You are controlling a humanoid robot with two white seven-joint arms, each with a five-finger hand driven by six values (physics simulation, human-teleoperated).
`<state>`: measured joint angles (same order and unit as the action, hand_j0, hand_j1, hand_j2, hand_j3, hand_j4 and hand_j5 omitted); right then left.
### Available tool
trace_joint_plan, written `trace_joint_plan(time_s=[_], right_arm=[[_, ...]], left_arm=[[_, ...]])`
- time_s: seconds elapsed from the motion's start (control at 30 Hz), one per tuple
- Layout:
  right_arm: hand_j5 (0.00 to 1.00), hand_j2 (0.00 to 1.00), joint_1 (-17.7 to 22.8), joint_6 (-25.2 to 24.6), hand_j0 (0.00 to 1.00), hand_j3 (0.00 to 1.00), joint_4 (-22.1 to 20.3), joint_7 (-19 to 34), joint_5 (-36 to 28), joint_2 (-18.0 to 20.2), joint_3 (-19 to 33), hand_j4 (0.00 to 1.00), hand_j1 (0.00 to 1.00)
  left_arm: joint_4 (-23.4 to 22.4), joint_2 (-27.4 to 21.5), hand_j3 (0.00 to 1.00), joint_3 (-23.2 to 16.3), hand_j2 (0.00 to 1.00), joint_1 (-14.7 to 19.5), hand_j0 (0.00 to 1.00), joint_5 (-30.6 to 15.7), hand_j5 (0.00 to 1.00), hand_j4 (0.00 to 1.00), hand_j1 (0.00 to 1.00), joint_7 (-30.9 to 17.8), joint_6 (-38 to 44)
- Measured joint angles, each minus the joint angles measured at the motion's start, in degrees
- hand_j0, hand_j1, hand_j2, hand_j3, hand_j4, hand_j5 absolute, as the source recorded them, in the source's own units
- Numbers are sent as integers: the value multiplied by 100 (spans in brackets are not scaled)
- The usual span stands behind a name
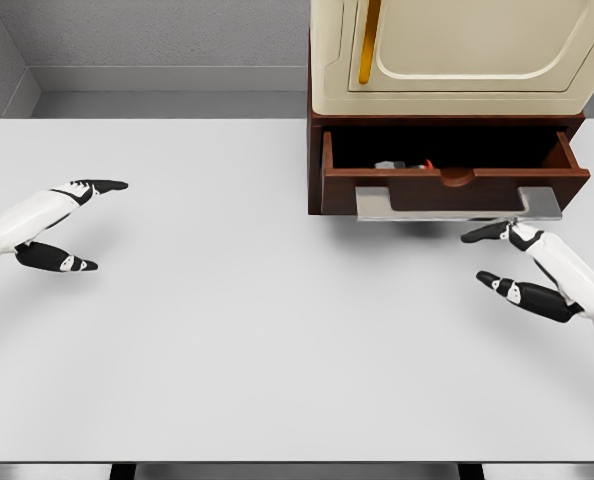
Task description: Put the switch into the drawer with left arm, and close the drawer with right arm
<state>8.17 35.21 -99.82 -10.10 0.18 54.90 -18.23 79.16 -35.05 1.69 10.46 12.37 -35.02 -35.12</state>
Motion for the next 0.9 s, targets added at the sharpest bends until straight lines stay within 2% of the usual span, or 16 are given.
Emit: trace_joint_plan(time_s=[0.13, 0.27, 0.83, 0.9], right_arm=[[68, 68, 44, -16, 68, 68, -99, 23, 529, 2, -167, 68, 68], [68, 68, 0, -22, 68, 68, -133, 39, 740, -4, -218, 68, 68], [67, 67, -369, -24, 67, 67, -140, 52, 550, -270, -242, 67, 67], [67, 67, -510, -23, 67, 67, -138, 62, 540, -290, -281, 67, 67]], left_arm=[[-12, 2, 100, -7, 100, 0, 100, 0, 100, 100, 100, 0, -2], [-14, 3, 100, -11, 100, 0, 100, -2, 100, 100, 100, 0, -3], [-24, 3, 100, -11, 100, 0, 100, -5, 100, 100, 100, 0, -3], [-25, 3, 100, -11, 100, 0, 100, -6, 100, 100, 100, 0, -3]])
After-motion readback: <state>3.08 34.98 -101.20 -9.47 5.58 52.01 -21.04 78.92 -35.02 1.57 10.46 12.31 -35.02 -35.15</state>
